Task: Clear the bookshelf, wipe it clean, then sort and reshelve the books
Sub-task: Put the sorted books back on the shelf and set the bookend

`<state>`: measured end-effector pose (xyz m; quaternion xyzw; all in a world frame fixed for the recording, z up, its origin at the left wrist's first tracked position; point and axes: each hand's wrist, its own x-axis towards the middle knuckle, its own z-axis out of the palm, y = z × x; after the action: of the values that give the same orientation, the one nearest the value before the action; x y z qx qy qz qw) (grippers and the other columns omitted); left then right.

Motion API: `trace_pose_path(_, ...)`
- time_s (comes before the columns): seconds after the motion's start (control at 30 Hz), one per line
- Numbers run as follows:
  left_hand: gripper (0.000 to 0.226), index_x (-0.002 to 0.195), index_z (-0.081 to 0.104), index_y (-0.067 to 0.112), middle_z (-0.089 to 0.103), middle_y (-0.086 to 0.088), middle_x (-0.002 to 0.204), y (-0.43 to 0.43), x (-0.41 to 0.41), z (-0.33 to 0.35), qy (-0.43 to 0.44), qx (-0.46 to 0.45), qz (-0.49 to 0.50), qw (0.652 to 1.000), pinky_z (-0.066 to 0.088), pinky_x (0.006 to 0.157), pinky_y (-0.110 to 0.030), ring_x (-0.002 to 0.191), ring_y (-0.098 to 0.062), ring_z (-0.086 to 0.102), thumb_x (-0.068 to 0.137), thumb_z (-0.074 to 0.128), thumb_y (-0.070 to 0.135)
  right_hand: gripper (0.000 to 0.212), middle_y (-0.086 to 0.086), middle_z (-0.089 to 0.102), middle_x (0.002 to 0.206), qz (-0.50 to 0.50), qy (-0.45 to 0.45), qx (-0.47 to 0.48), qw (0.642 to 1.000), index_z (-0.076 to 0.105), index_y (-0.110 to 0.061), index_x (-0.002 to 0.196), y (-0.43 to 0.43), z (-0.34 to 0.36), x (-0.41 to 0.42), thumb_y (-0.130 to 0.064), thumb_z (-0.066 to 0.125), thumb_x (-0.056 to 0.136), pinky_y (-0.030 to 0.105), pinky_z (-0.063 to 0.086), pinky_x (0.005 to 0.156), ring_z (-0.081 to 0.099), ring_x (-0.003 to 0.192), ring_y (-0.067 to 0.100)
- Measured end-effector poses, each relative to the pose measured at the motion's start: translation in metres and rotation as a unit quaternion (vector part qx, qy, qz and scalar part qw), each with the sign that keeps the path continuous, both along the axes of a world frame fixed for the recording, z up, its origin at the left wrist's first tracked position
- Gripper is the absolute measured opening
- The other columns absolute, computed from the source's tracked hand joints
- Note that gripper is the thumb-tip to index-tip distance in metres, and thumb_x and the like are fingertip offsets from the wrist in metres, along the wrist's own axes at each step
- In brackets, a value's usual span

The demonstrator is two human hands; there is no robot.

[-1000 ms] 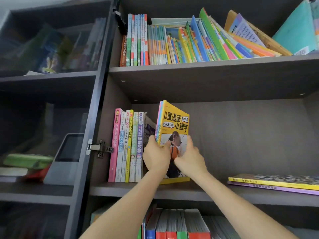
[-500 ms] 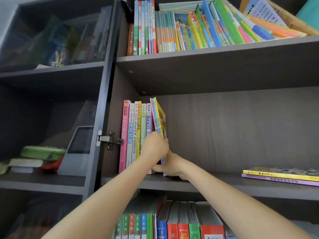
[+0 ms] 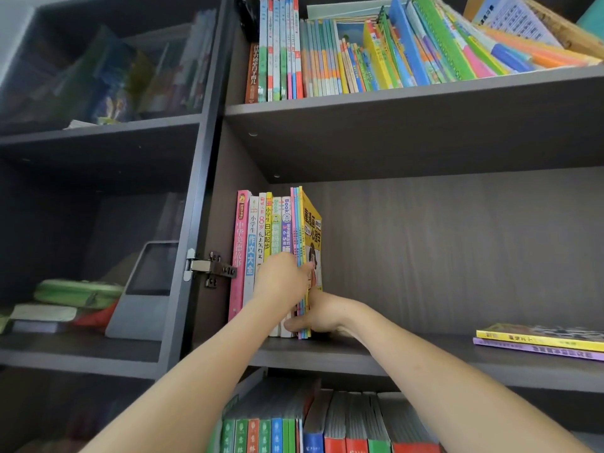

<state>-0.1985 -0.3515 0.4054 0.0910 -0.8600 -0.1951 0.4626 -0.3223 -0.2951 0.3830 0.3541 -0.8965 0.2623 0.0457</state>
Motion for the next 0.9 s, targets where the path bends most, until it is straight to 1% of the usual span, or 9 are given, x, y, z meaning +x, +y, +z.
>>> trace_pose_path(0.13,0.030,0.094,0.059,0.008,0.062,-0.009,0.085,0.006,-0.002,0.001,-0.040,-0.058,0.085,0.994,0.052,0.065,-0.032,0.083,-0.025,0.065,0.101,0.044,0.033,0.138,0.002,0.046,0.141,0.008,0.014,0.031,0.999,0.020,-0.033,0.146,-0.005,-0.003,-0.008,-0.073,0.080,0.029,0.046,0.045,0.100,0.048,0.126,0.025)
trace_pose_path(0.27,0.031,0.100,0.059,0.008,0.065,-0.008,0.090,0.003,-0.002,0.003,-0.059,-0.080,0.115,0.988,0.056,0.071,-0.033,0.087,-0.026,0.066,0.101,0.042,0.034,0.138,0.003,0.022,0.158,0.016,0.010,0.046,0.999,-0.014,-0.027,0.151,0.007,-0.005,0.033,-0.076,0.069,0.053,0.047,0.031,0.113,0.030,0.141,0.026)
trace_pose_path(0.33,0.032,0.100,0.060,0.006,0.067,-0.010,0.094,0.003,0.001,0.002,-0.070,-0.065,0.105,0.990,0.058,0.073,-0.035,0.087,-0.026,0.067,0.100,0.044,0.034,0.141,0.003,0.026,0.157,0.021,0.009,0.049,0.999,-0.011,-0.029,0.152,0.021,-0.006,0.056,-0.082,0.068,0.047,0.045,0.032,0.113,0.033,0.139,0.024)
trace_pose_path(0.43,0.037,0.088,0.061,0.008,0.065,-0.008,0.079,0.008,0.006,0.002,-0.063,-0.053,0.084,0.993,0.051,0.058,-0.030,0.076,-0.024,0.065,0.100,0.044,0.038,0.103,0.004,0.033,0.154,0.013,0.062,0.047,0.997,-0.002,-0.024,0.153,0.050,-0.006,0.082,-0.056,0.065,0.082,0.038,0.037,0.110,0.040,0.135,0.023)
trace_pose_path(0.5,0.040,0.082,0.060,0.008,0.054,-0.004,0.067,0.013,0.012,0.003,-0.046,-0.039,0.073,0.995,0.044,0.052,-0.027,0.071,-0.024,0.064,0.100,0.044,0.040,0.086,0.003,0.035,0.153,-0.034,0.137,0.051,0.989,0.010,-0.023,0.153,0.079,-0.006,0.096,-0.048,0.061,0.089,0.039,0.041,0.106,0.044,0.133,0.023)
trace_pose_path(0.6,0.045,0.092,0.063,0.002,0.065,-0.012,0.080,0.020,0.015,0.004,-0.033,-0.024,0.077,0.996,0.054,0.063,-0.032,0.083,-0.029,0.068,0.099,0.044,0.043,0.077,0.003,0.036,0.153,-0.103,0.209,0.041,0.972,0.019,-0.024,0.152,0.125,-0.002,0.106,-0.049,0.057,0.091,0.039,0.043,0.103,0.044,0.133,0.024)
trace_pose_path(0.7,0.043,0.096,0.059,0.004,0.068,-0.012,0.087,0.023,0.013,0.002,-0.010,-0.001,0.079,0.997,0.059,0.071,-0.040,0.081,-0.028,0.068,0.096,0.048,0.046,0.070,0.003,0.043,0.147,-0.167,0.220,0.014,0.961,0.026,-0.023,0.150,0.162,0.004,0.103,-0.050,0.055,0.092,0.037,0.043,0.103,0.046,0.131,0.023)
trace_pose_path(0.8,0.032,0.101,0.047,0.009,0.059,-0.005,0.083,0.020,0.011,-0.002,0.013,0.035,0.064,0.997,0.048,0.053,-0.026,0.074,-0.020,0.061,0.096,0.051,0.040,0.061,0.003,0.051,0.141,-0.179,0.210,-0.039,0.960,0.037,-0.019,0.145,0.172,0.006,0.102,-0.048,0.052,0.094,0.034,0.042,0.101,0.050,0.126,0.023)
trace_pose_path(0.9,0.022,0.112,0.046,0.004,0.059,-0.008,0.094,0.012,0.015,-0.003,0.025,0.037,0.076,0.996,0.041,0.050,-0.024,0.077,-0.021,0.058,0.099,0.046,0.022,0.057,0.005,0.051,0.140,-0.126,0.183,-0.101,0.970,0.037,-0.016,0.145,0.151,0.002,0.111,-0.044,0.049,0.097,0.033,0.043,0.100,0.051,0.125,0.022)
